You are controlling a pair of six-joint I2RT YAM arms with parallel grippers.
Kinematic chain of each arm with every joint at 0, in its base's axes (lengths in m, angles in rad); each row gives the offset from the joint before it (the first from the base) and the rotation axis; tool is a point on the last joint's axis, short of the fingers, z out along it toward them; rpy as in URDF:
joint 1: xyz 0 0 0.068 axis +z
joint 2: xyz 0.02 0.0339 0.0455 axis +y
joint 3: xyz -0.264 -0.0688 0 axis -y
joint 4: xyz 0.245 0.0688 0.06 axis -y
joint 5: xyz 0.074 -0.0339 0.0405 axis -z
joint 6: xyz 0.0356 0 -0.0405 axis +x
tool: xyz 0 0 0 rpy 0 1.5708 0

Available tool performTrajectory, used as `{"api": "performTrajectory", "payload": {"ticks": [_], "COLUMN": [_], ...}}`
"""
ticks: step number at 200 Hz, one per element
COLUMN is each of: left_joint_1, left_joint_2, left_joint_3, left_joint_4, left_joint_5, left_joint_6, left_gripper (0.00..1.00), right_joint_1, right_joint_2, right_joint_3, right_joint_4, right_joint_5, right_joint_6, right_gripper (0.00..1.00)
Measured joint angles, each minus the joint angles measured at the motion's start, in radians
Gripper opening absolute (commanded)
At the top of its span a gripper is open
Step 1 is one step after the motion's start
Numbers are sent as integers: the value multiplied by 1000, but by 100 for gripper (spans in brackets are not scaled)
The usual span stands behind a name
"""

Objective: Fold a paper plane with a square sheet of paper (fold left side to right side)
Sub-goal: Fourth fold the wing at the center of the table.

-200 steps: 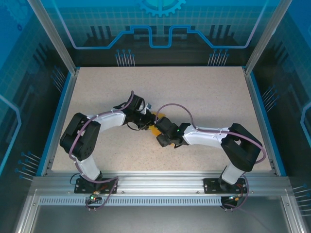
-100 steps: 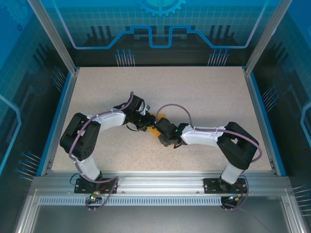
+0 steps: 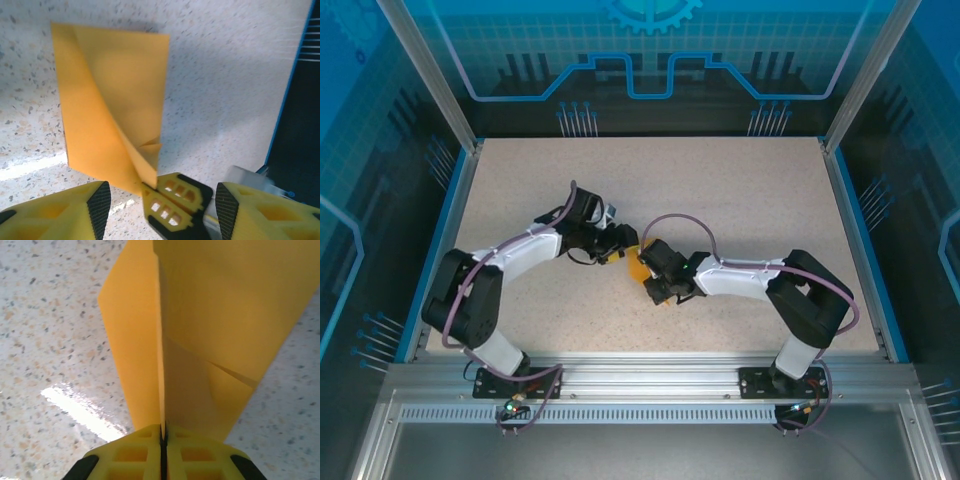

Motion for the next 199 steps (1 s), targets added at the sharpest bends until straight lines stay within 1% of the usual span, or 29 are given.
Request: {"api": "performTrajectory", "payload": {"ticks": [17, 48, 62, 87, 130, 199], "left_joint_1": [15, 21, 20, 17, -5, -44], "left_joint_2": [-28, -32, -25, 14, 82, 167], "left_joint_3": [-18, -63, -81, -96, -97, -83], "left_joint_4": [5, 7, 15, 45, 81, 109], "left_joint_5": [0, 0, 6, 24, 37, 42], "left_joint_6": [0, 0, -3, -6, -9, -12], "left_gripper": [59, 46, 43, 42, 40, 40], "right_joint_1": [-11, -33, -47, -74, -99, -119], "right_joint_2": [0, 0, 0, 0, -2, -3], "right_joint_3": [-1, -6, -19, -36, -94, -120], "right_joint_4": [6, 23, 40, 64, 126, 181], "right_joint_5": [-46, -126, -168, -231, -305, -369], "right_joint_6": [1, 9, 20, 40, 73, 108], "right_gripper": [8, 8, 7, 7, 7, 7]}}
